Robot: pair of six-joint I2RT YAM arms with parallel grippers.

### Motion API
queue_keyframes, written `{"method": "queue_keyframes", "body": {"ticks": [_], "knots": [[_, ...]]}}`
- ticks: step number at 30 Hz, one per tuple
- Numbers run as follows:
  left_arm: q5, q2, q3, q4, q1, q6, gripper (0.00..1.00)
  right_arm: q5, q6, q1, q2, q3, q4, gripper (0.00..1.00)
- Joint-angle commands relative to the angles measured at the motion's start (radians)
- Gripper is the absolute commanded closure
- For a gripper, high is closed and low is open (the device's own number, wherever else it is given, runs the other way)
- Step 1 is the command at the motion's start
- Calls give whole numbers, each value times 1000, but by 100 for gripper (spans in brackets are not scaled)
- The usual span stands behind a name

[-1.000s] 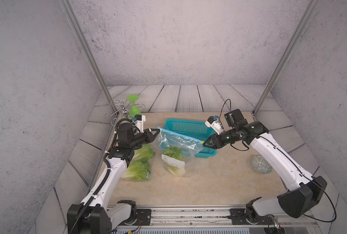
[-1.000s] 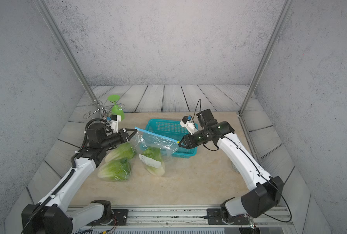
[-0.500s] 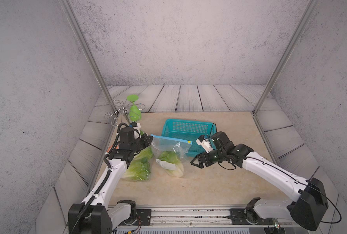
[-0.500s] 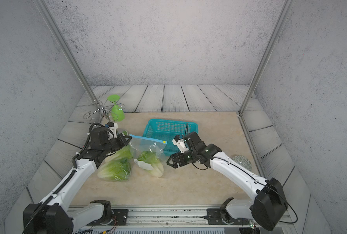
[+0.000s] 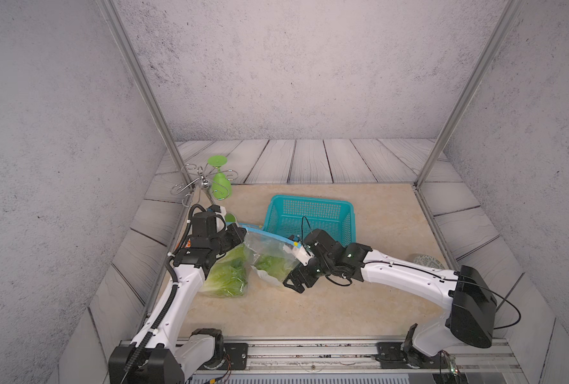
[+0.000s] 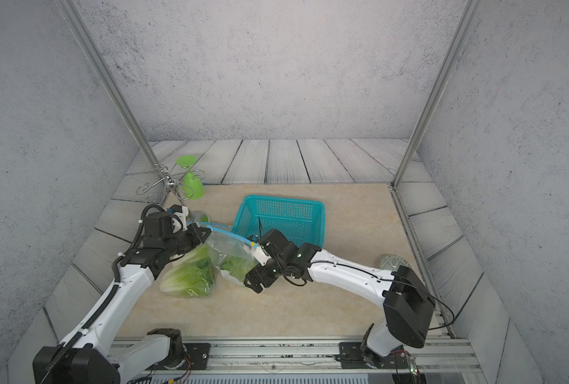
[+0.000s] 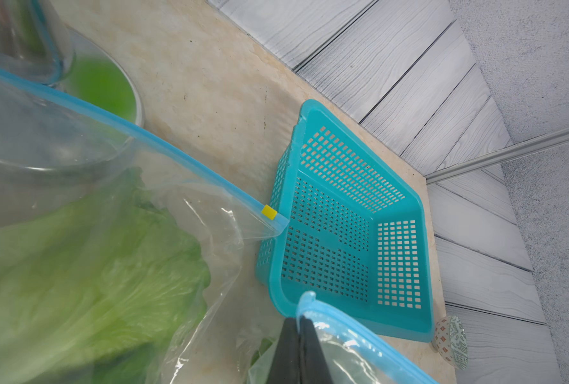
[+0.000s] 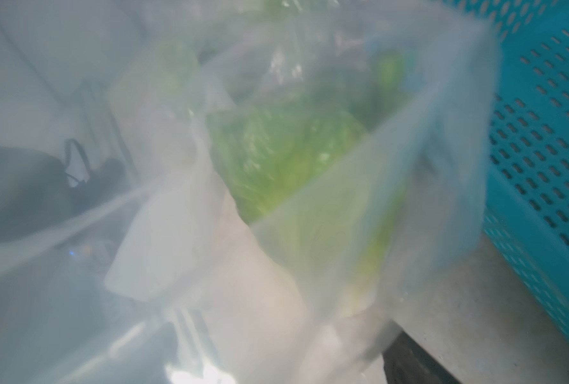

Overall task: Put the chinese cabbages into a zipper bag and zip it
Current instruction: Adjust the zipper food storage bag at the center of the board.

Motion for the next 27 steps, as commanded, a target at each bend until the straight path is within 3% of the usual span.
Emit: {"method": "queue_keyframes", "body": {"ticks": [1, 4, 6, 8, 11, 16, 21, 22, 24, 27], "knots": [[-6, -11, -6, -17, 11, 5, 100, 140, -5, 36, 83, 57, -58, 8], [-3, -14, 2, -28, 12, 3, 100, 251, 16, 36, 156, 107, -65, 20], [-4, -22, 7, -44, 12, 5, 100, 282, 25, 36, 171, 133, -60, 38], [-8, -39, 12, -70, 12, 15, 100, 261, 24, 36, 159, 167, -70, 58], [-34, -71, 31, -142, 14, 43, 100, 141, 34, 35, 107, 191, -82, 72], [-88, -130, 101, -321, 16, 87, 100, -249, 169, -17, 40, 163, -3, 80], [-139, -96, 180, -434, 31, 121, 100, -511, 571, -143, 69, 37, 317, 84], [-136, -71, 182, -431, 29, 123, 100, -534, 638, -164, 95, 23, 378, 85], [-127, -11, 181, -405, 30, 123, 100, -485, 643, -183, 145, 39, 342, 85], [-134, 100, 170, -341, 32, 123, 98, -244, 447, -195, 189, 143, 46, 77]]}}
